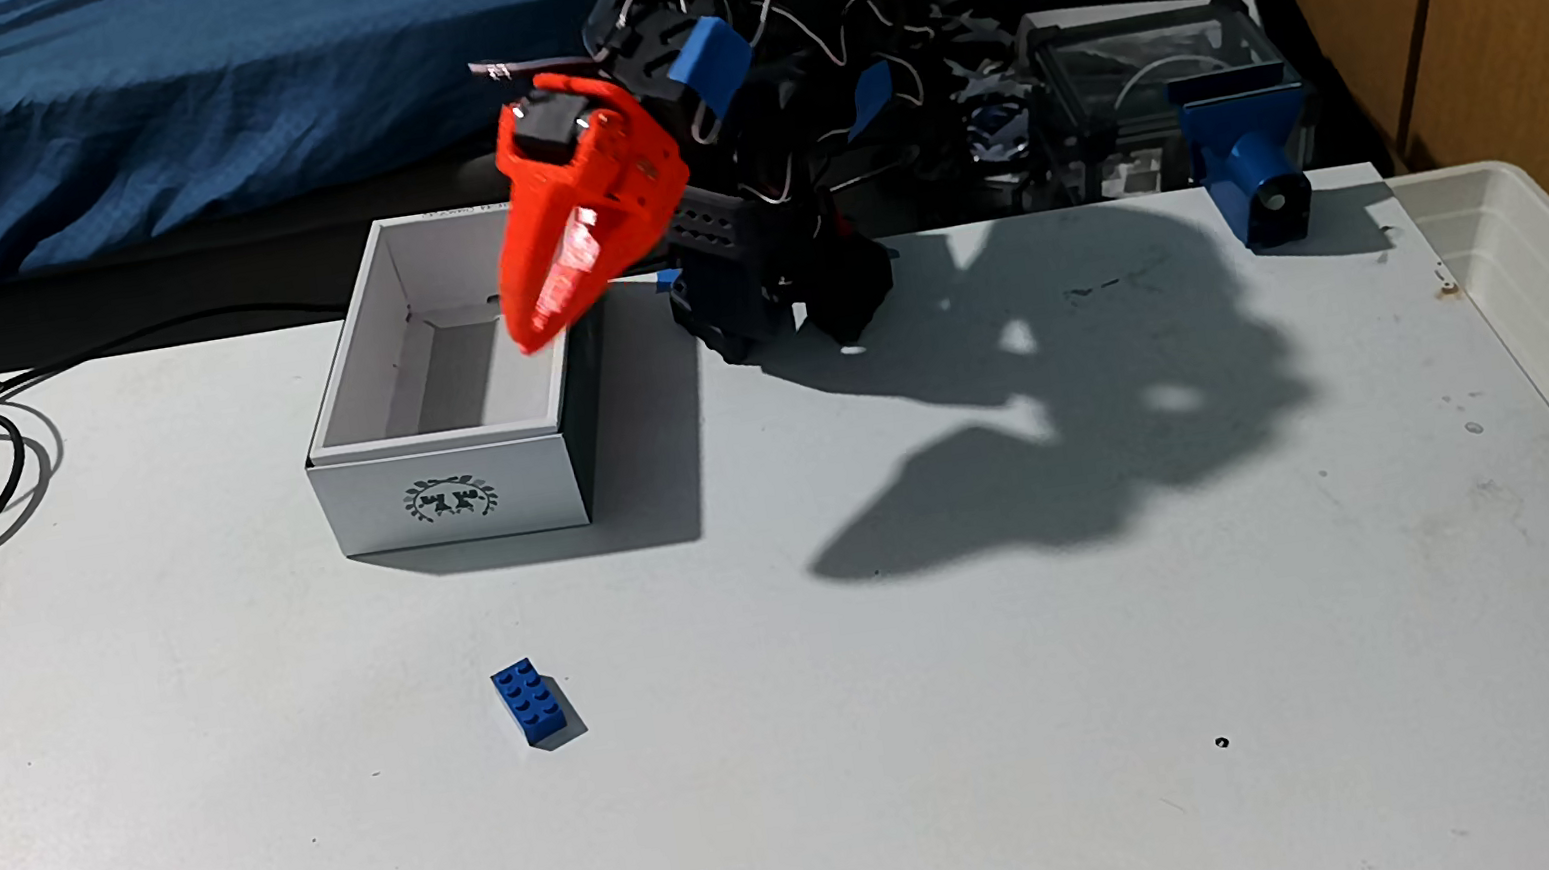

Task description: Grab the blue brick and place in box

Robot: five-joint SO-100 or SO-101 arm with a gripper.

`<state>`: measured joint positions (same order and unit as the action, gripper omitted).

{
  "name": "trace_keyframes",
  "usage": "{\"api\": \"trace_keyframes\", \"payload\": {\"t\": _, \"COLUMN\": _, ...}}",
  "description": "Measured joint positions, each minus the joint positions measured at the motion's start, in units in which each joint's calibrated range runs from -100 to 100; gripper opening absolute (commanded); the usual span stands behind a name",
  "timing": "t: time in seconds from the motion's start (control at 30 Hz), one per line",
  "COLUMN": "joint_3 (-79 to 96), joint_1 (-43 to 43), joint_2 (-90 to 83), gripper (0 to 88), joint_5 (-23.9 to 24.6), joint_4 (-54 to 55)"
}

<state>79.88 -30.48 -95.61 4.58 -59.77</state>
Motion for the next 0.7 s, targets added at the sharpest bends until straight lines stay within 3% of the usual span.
{"api": "trace_keyframes", "payload": {"t": 0.27, "joint_3": -12.07, "joint_1": -5.24, "joint_2": 22.38, "gripper": 0.9, "joint_5": 0.79, "joint_4": 0.00}}
{"api": "trace_keyframes", "payload": {"t": 0.7, "joint_3": -33.26, "joint_1": -5.68, "joint_2": 64.36, "gripper": 0.9, "joint_5": 4.42, "joint_4": -0.61}}
